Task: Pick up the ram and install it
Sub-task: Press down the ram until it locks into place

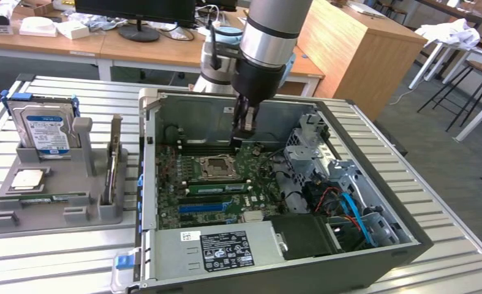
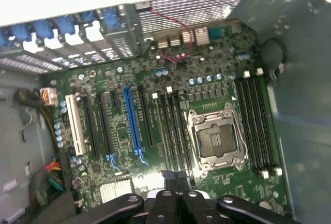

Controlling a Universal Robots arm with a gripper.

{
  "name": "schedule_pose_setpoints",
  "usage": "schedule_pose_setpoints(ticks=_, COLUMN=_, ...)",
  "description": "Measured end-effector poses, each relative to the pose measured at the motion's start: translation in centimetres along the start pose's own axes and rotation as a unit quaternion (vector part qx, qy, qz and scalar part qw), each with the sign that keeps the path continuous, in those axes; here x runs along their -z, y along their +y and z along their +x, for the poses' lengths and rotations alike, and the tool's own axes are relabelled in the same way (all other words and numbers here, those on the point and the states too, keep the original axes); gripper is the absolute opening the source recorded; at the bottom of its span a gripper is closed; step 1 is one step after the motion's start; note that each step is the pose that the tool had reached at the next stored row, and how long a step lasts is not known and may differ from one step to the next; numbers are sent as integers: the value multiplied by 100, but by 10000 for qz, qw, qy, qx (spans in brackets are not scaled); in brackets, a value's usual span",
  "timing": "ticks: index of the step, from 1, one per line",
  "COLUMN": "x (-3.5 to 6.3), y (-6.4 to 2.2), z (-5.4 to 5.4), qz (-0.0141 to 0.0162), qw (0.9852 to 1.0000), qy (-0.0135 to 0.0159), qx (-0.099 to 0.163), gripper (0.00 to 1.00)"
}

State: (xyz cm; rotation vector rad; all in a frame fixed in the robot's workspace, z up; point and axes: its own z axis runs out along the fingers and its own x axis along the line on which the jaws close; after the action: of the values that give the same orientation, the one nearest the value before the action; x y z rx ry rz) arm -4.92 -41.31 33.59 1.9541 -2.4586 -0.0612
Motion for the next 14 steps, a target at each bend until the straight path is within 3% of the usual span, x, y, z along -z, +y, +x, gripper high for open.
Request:
schedule_pose_setpoints(ticks=4, x=-2, y=0, z=0, qz=9, qw=9994, qy=-11, qx=-355, gripper=10)
schedule_pose_setpoints(ticks=7, x=-3, y=0, z=0, qz=15, qw=9980, qy=-20, qx=-627, gripper=10)
schedule_pose_setpoints(ticks=10, x=-4, y=0, z=0, qz=21, qw=9960, qy=-28, qx=-896, gripper=10)
schedule_pose_setpoints(ticks=14, x=-5, y=0, z=0, qz=30, qw=9920, qy=-39, qx=-1262, gripper=10)
